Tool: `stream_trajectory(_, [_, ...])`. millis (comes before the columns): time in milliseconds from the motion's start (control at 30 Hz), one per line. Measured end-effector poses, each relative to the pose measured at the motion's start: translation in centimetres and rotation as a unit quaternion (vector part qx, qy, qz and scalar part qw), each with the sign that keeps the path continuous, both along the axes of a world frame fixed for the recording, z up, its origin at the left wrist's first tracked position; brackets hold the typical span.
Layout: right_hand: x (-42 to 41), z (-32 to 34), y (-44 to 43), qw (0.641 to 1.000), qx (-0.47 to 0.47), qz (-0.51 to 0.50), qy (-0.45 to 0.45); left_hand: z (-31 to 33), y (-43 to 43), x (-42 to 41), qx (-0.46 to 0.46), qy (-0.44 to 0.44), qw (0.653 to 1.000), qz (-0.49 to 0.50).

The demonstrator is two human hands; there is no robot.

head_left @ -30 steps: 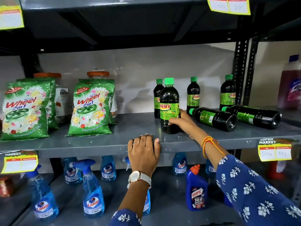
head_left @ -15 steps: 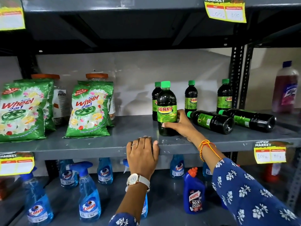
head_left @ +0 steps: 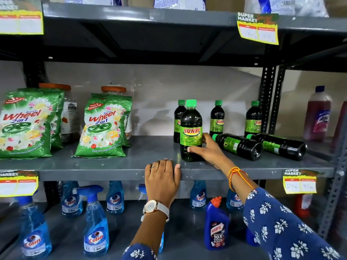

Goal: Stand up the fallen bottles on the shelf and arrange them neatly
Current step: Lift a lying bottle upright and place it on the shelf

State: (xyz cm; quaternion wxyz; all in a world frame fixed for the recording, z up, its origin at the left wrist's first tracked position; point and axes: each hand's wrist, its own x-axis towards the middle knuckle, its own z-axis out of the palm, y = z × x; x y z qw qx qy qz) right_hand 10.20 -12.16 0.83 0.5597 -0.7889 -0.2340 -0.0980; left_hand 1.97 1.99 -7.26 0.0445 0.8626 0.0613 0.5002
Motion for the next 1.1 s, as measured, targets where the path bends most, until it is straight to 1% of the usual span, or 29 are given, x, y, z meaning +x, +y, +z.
stream_trajectory(333, [-2.2,-0.6,-1.0,1.000,-0.005,0.006,-0.030,0.0,-0.2,-0.2,0.001,0.022,1.000,0.011])
stream_trajectory(600, [-2.8,-0.5,-1.1,0.999,0.000,0.017,-0.040,0.0,-0.3,-0.1,0.002,0.010,1.000,0.022])
stream_trajectory(767, [-3.7,-0.6,-1.4,0.998,-0.002,0.008,-0.066,-0.1,-0.4,0.0,0.006,0.012,0.999,0.036])
stream_trajectory(867, [-4.1,-0.6,-1.6,0.997,-0.010,0.020,-0.078,-0.2,-0.6,-0.1,0.009,0.010,0.999,0.035])
stream_trajectory(933, [-4.2,-0.3,-1.9,0.997,0.001,0.037,-0.064,0.0,-1.1,-0.3,-0.018,-0.006,1.000,0.023])
stream_trajectory(1000, [-3.6,0.5,-3.0,0.998,0.027,0.024,-0.041,0.1,-1.9,-0.8,-0.057,-0.063,0.996,0.016])
stream_trajectory(1033, [-2.9,0.9,-3.9,0.998,0.043,-0.004,-0.051,0.3,-2.7,-1.0,-0.052,-0.105,0.993,0.008])
stream_trajectory(1067, [-2.0,1.5,-5.1,0.994,0.042,-0.050,-0.085,0.6,-3.9,-1.2,-0.025,-0.144,0.989,-0.012])
stream_trajectory(1100, [-0.7,2.2,-6.5,0.986,0.021,-0.108,-0.127,1.2,-5.5,-1.2,0.013,-0.166,0.985,-0.046])
